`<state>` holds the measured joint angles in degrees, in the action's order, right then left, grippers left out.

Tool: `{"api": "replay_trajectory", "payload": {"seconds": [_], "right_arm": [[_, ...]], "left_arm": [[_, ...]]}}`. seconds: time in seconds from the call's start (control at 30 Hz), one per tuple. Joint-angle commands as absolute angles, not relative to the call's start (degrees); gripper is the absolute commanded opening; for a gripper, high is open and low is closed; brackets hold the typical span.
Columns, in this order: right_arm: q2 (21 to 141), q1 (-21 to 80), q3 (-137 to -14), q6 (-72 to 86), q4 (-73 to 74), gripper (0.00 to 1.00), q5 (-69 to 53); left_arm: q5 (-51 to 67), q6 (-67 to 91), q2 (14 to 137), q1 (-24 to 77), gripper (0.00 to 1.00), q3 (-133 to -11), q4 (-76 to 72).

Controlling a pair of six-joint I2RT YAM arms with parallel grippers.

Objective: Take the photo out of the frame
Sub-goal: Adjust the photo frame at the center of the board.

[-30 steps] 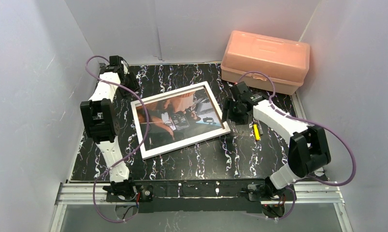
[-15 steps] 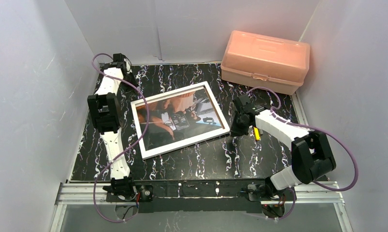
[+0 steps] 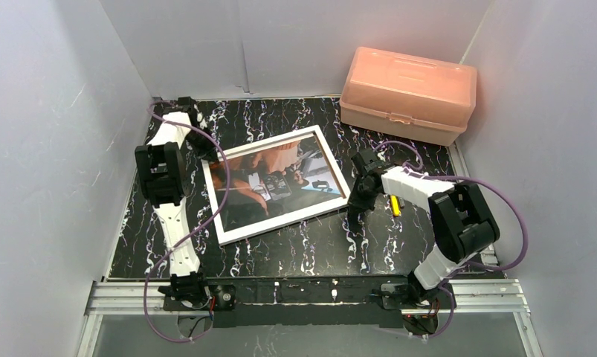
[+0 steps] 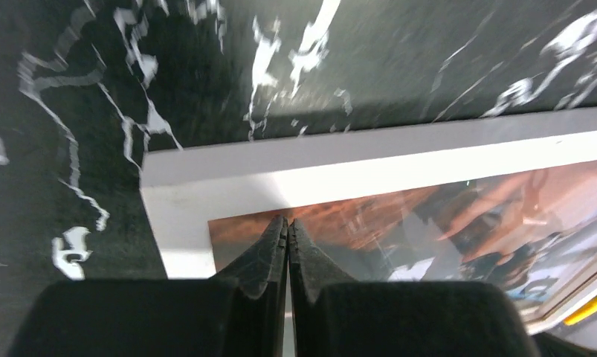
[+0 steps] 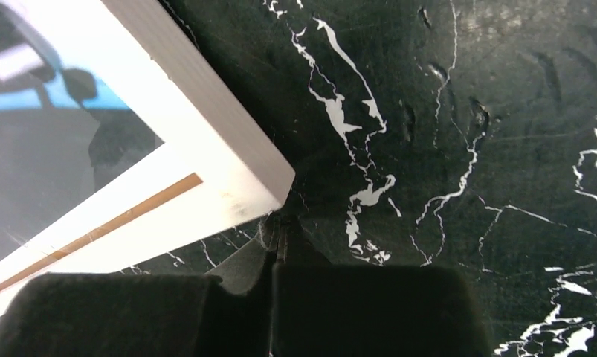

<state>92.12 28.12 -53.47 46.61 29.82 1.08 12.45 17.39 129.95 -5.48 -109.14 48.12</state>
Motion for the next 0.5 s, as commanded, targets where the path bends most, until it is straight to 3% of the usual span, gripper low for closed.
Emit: {"api": "replay_trajectory", "payload": {"seconds": [0.0, 0.47], "right_arm": [[94.17, 27.46, -54.1, 47.3, 27.09, 0.01, 0.44], [101.12, 23.6, -61.0, 44.11, 25.14, 0.01, 1.11]], "left_arm": [[15.06, 18.46, 126.82, -5.5, 0.0, -101.5, 51.24], [17.02, 20.44, 115.2, -5.48, 0.0, -81.88, 51.41]]}}
